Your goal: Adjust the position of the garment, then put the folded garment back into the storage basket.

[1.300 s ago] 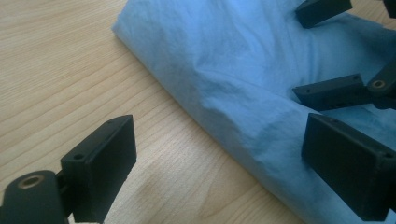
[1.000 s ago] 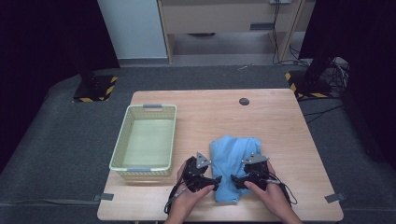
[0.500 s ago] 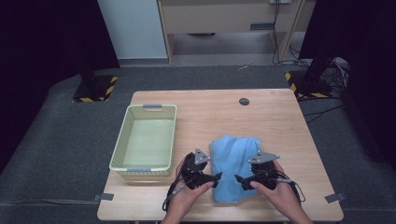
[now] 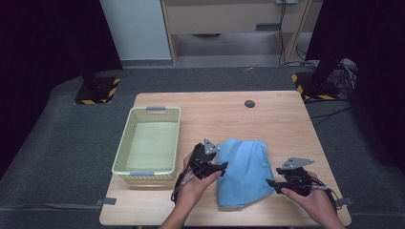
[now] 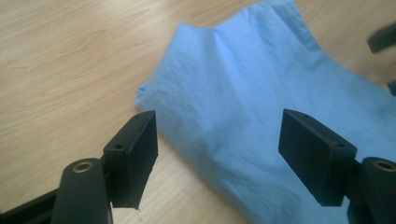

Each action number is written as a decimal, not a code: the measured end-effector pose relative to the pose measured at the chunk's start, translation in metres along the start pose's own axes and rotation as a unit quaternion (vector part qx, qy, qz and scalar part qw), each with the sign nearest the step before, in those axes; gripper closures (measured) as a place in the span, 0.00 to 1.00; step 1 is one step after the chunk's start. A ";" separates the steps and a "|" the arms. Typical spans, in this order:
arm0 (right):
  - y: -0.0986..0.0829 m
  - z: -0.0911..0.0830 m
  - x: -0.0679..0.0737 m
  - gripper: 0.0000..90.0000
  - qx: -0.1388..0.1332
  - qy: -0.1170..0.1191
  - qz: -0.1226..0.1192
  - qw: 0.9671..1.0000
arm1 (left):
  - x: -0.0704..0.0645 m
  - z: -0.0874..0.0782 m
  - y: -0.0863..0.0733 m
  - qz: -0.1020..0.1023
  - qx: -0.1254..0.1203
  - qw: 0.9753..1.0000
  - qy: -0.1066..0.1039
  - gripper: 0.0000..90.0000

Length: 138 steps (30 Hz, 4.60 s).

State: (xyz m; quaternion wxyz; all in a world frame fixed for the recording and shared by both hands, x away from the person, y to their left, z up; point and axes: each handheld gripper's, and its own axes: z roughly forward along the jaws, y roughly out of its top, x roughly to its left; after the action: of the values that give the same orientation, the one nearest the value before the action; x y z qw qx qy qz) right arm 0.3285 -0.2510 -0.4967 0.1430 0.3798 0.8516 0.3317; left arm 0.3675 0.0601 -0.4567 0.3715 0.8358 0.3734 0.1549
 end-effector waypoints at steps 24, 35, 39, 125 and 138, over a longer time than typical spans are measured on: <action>-0.008 0.009 -0.006 0.41 0.010 0.021 0.036 0.999 | 0.047 0.069 0.006 -0.039 0.031 0.997 0.051 0.30; -0.007 0.026 -0.007 0.40 0.030 0.031 0.049 0.998 | 0.052 0.085 0.008 -0.022 0.056 0.997 0.042 0.23; -0.002 0.031 -0.008 0.42 0.037 0.030 0.050 0.998 | 0.051 0.089 0.007 -0.013 0.062 0.997 0.037 0.24; 0.005 0.014 -0.011 0.98 0.037 0.032 0.012 0.999 | 0.056 0.089 0.012 0.006 0.039 0.999 -0.004 0.27; 0.004 0.015 -0.011 0.98 0.033 0.034 0.013 0.999 | 0.045 0.104 0.018 0.038 0.069 0.996 -0.041 0.25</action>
State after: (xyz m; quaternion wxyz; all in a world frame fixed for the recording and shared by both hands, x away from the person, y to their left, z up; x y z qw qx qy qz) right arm 0.3454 -0.2508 -0.5054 0.0968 0.3838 0.8614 0.3183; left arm 0.4624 0.0326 -0.5143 0.3216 0.8787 0.3357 0.1086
